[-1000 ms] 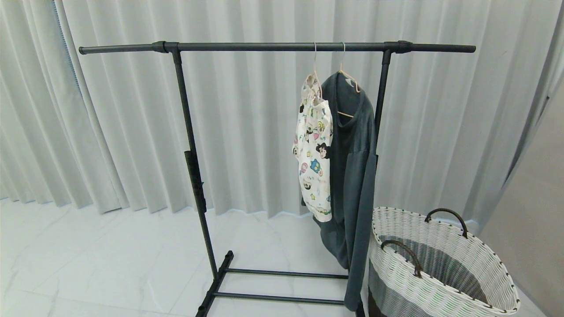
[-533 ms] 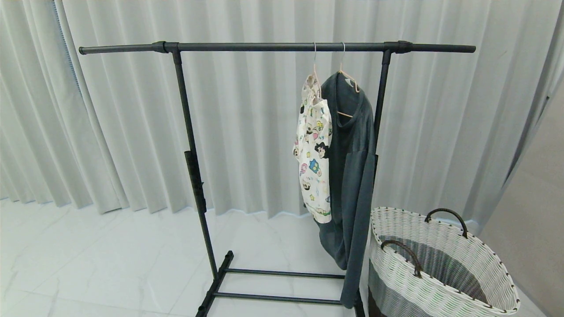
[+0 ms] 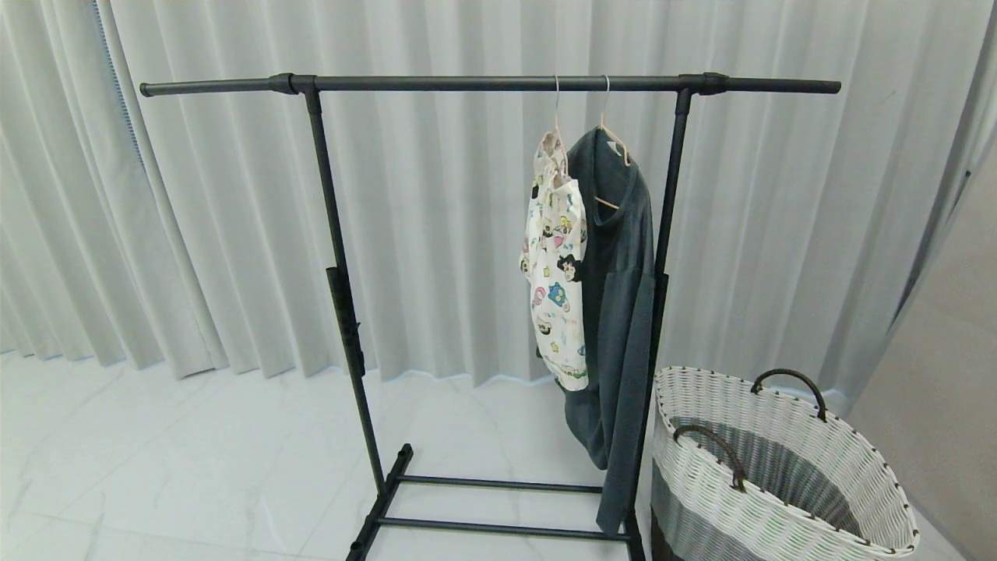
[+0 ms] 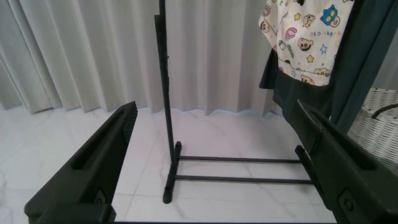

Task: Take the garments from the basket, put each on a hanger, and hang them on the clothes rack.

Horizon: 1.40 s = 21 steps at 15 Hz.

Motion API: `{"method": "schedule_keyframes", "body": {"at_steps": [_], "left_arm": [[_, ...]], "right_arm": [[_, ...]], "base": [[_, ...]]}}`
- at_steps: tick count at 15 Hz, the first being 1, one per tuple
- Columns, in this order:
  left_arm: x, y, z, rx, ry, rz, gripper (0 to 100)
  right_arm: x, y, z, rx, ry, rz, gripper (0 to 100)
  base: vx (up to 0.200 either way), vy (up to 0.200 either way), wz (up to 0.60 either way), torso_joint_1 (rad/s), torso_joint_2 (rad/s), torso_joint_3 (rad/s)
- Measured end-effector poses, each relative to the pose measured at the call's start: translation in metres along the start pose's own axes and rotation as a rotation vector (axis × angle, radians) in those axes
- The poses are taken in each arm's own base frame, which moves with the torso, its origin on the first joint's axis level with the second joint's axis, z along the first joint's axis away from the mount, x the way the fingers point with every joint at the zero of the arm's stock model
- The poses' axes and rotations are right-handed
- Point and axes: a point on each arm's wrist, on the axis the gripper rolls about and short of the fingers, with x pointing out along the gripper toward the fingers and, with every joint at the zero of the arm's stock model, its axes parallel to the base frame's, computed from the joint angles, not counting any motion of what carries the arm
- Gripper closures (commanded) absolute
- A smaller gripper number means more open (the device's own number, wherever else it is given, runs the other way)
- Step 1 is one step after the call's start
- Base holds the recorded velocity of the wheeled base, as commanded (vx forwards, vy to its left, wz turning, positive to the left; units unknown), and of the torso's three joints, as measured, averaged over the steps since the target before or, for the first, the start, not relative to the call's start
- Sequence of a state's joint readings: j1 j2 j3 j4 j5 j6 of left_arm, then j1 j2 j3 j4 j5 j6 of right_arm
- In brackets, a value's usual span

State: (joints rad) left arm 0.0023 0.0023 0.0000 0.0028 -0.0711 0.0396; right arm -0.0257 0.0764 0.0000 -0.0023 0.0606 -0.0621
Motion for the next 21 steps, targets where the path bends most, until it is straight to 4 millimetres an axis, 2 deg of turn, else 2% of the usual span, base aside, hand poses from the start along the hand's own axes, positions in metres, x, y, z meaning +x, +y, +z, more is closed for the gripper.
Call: {"method": "schedule_keyframes", "body": {"at_steps": [6,21], "left_arm": [[0.0,0.0,0.0,0.0,0.0,0.001,0],[0.0,0.0,-0.0001,0.0,0.0,0.001,0]], "right_arm": [[-0.0053,-0.0002,-0.0016,0.015,-0.067,0.021,0],[-0.0058,-0.0002,-0.0019,0.022,-0.074,0.021,0]], "base": [[0.0,0.0,0.0,0.0,0.0,0.0],[0.0,0.0,0.0,0.0,0.0,0.0]]}}
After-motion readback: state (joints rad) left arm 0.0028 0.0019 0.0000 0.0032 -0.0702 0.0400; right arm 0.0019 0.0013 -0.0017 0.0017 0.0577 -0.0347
